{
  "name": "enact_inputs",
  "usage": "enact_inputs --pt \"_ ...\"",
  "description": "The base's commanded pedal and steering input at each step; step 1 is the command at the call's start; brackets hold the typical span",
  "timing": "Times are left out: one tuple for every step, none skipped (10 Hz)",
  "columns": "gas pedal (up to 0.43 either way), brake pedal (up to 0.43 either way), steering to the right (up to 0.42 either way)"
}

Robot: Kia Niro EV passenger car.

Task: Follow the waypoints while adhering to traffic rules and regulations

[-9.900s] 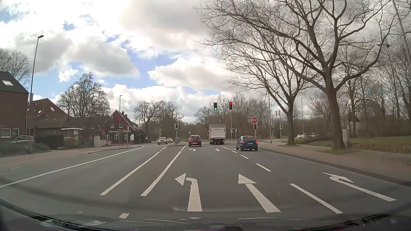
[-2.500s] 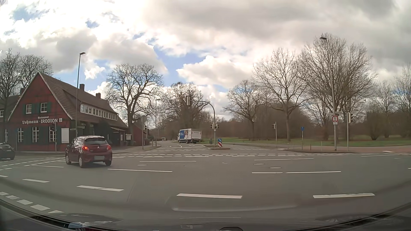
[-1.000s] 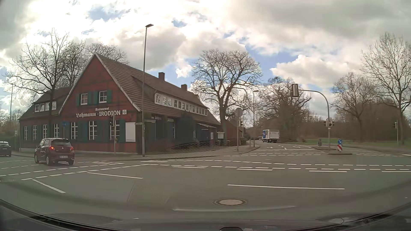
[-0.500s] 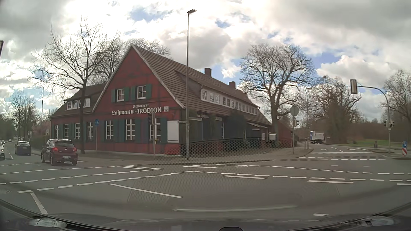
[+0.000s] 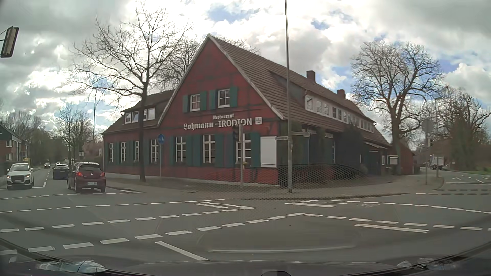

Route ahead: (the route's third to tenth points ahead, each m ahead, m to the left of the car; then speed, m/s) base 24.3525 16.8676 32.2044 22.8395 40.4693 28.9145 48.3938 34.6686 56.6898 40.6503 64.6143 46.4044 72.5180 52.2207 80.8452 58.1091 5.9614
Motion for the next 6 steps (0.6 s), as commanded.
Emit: enact_inputs --pt "0.177 0.0 -0.292" --pt "0.177 0.0 -0.291" --pt "0.177 0.0 -0.291" --pt "0.177 0.0 -0.291" --pt "0.177 0.0 -0.291" --pt "0.177 0.0 -0.291"
